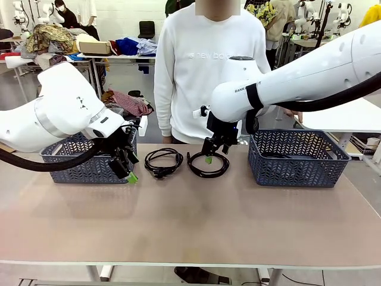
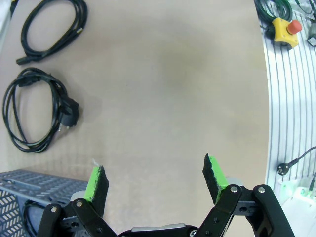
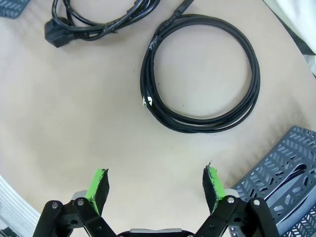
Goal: Organize the cables according to human instructions.
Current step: Pick up a bundle of cables and place it in the basket indicated by the human.
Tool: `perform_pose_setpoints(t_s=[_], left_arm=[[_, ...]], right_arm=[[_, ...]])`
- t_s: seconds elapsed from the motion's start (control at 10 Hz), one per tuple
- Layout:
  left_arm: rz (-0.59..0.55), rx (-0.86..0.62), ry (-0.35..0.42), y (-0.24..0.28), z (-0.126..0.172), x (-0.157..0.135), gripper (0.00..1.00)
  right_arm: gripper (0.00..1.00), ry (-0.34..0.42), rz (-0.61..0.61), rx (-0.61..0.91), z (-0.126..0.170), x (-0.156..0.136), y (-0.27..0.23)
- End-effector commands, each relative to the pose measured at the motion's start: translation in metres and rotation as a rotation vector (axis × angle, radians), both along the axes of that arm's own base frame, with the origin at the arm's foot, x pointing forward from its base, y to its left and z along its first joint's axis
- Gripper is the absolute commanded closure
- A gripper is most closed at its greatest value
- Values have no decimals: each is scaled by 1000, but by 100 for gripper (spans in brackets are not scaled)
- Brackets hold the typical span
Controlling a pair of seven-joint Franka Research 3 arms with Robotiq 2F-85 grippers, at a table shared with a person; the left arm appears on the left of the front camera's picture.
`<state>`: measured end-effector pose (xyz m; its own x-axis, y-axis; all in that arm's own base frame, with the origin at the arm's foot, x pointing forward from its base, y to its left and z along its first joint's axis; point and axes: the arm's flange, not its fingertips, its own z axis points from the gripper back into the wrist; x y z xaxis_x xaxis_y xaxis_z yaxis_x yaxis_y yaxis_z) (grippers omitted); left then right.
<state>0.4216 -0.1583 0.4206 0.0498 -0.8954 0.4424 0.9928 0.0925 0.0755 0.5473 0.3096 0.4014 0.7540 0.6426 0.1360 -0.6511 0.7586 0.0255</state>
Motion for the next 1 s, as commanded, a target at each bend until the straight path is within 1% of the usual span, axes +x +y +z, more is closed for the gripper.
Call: perform_pose_setpoints(t_s=[0.0, 0.3, 0.5, 0.7, 0.8, 0.9], left_arm=[[1, 1, 0, 1, 1, 0, 0], [1, 1, 0, 1, 1, 0, 0], [1, 1, 0, 1, 1, 0, 0], [1, 1, 0, 1, 1, 0, 0], [1, 1, 0, 1, 1, 0, 0], [1, 1, 0, 1, 1, 0, 0]], right_arm=[[0, 0, 0, 0, 0, 0, 0], [0, 12, -106, 32, -15, 16, 28], [0, 20, -202, 37, -31, 27, 43], [0, 5, -264, 28, -46, 38, 55], [0, -19, -307, 5, -52, 44, 58], [0, -26, -338, -2, -57, 51, 60]])
